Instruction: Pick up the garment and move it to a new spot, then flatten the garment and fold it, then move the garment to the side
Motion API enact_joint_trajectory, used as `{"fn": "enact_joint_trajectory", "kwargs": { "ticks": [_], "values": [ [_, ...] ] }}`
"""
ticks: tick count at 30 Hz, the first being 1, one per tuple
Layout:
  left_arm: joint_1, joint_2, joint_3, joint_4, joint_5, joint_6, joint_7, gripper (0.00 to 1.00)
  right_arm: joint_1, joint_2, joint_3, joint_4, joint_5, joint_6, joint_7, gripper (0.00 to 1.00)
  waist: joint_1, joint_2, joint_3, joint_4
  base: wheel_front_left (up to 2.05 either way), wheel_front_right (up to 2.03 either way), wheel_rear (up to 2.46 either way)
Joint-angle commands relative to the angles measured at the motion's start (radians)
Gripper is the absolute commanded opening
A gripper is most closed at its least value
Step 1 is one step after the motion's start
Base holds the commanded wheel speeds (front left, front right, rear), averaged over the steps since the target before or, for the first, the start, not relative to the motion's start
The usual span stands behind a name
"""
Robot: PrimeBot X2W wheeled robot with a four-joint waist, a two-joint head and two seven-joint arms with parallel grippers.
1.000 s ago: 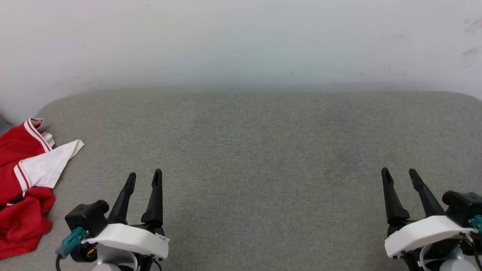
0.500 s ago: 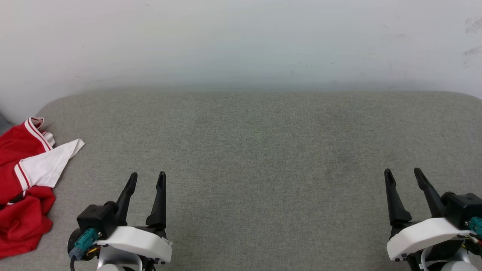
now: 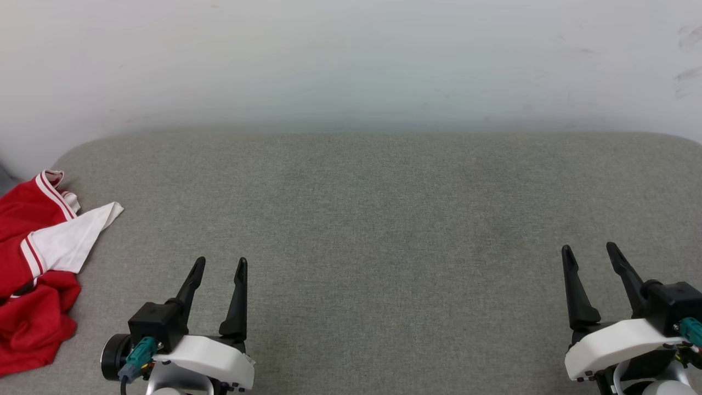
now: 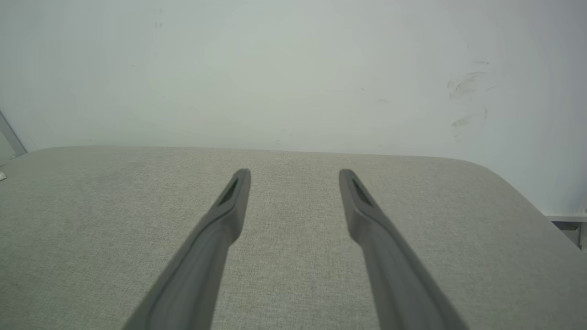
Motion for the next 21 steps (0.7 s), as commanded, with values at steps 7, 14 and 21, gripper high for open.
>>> {"fn": "enact_joint_trajectory", "kwargs": {
  "ticks": [7,14,21],
  "values": [
    [-0.013,-0.004,-0.009,0.007,0.043,0.000,-0.019,1.00,0.009,0.001,0.007,-0.003,-0.040,0.000,-0.021,1.00,0.0000,0.0000,0.004,0.000,0.00,0.00,0.00],
    [-0.021,-0.001,-0.014,0.013,0.050,0.000,-0.026,1.00,0.006,0.001,0.014,0.000,-0.047,0.000,-0.032,1.00,0.0000,0.0000,0.006,0.015,0.00,0.00,0.00],
    [-0.035,-0.005,-0.003,0.018,0.026,0.000,-0.025,1.00,0.007,0.001,0.024,-0.001,-0.023,0.000,-0.035,1.00,0.0000,0.0000,0.012,0.071,0.00,0.00,0.00]
  ]
}}
